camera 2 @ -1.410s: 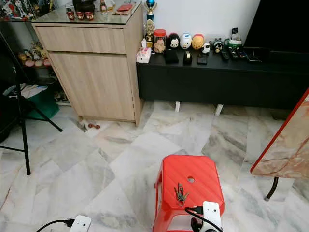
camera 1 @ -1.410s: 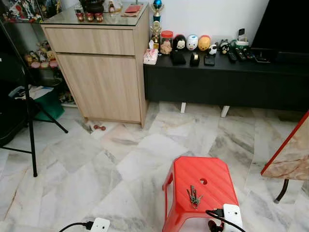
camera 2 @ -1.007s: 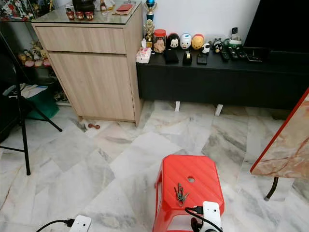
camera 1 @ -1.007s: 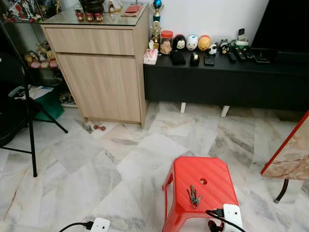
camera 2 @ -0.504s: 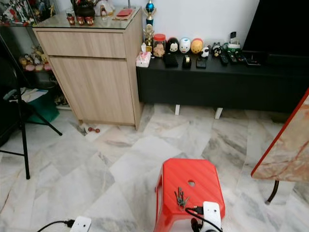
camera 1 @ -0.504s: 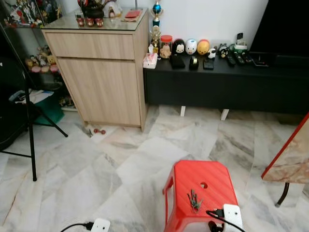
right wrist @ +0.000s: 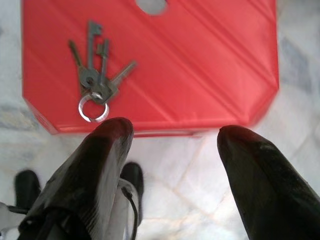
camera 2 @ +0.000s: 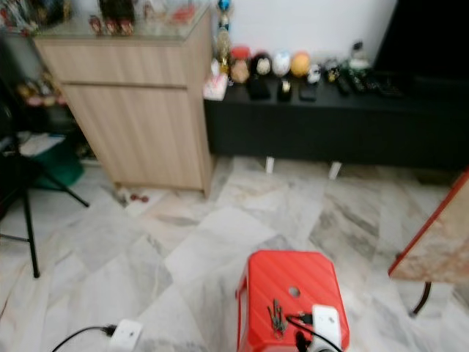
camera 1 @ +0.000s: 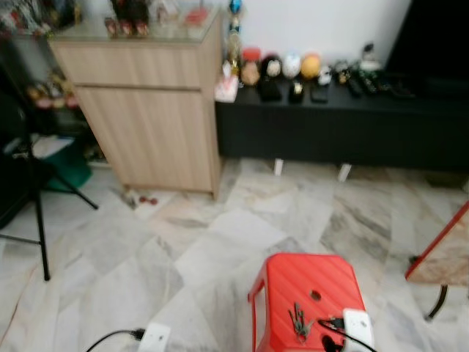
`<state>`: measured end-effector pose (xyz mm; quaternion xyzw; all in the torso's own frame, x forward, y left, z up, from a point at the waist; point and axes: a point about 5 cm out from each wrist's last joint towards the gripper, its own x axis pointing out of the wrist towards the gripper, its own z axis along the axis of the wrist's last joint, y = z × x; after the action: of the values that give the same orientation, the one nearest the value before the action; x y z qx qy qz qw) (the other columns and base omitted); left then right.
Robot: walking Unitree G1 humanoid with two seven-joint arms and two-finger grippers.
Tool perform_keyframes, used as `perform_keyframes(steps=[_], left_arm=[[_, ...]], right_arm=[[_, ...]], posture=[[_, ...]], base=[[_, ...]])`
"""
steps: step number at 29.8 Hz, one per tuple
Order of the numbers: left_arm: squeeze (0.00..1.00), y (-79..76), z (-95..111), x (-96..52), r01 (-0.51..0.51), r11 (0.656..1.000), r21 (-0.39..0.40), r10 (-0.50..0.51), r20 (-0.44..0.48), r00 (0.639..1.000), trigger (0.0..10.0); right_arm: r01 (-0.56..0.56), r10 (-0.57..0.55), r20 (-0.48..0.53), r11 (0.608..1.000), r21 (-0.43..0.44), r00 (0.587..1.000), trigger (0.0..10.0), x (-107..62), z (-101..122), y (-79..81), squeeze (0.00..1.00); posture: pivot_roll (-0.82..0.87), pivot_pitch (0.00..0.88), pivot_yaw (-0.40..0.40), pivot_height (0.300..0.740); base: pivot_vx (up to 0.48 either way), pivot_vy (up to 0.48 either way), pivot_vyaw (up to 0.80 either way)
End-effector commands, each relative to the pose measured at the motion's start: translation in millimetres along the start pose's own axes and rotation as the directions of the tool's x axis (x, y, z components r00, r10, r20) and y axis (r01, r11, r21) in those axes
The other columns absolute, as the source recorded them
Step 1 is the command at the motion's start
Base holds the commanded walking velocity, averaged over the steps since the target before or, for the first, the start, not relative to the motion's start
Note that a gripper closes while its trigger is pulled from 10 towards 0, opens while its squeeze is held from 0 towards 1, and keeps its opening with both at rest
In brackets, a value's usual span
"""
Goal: Hang keys on a hook
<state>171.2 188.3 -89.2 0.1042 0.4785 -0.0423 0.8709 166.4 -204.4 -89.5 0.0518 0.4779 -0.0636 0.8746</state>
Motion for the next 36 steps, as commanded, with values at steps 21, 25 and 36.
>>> perform_keyframes(steps=[21, 25, 36], left_arm=[[0.0, 4.4, -23.6, -4.5, -0.013, 1.0, 0.015, 0.014, -0.075, 0.997, 10.0], [0.0, 4.3, -24.3, -4.7, -0.012, 1.0, 0.014, 0.013, -0.077, 0.997, 10.0], [0.0, 4.2, -27.7, -5.5, -0.008, 1.0, 0.019, 0.009, -0.084, 0.996, 10.0]], right_arm=[[-0.02, 0.018, 0.061, 0.999, 0.035, 0.998, 10.0, 1.7, 9.7, 10.5, 0.0], [-0.016, 0.014, 0.062, 1.0, 0.026, 0.998, 10.0, 1.7, 9.9, 10.1, 0.0], [-0.014, 0.01, 0.092, 0.999, 0.035, 0.996, 10.0, 1.2, 11.5, 9.6, 0.0]], posture=[[0.01, 0.0, -0.04, 0.74], [0.01, 0.0, -0.04, 0.74], [0.01, 0.0, -0.038, 0.726]], base=[[0.0, 0.0, 0.0], [0.0, 0.0, 0.0], [0.0, 0.0, 0.0]])
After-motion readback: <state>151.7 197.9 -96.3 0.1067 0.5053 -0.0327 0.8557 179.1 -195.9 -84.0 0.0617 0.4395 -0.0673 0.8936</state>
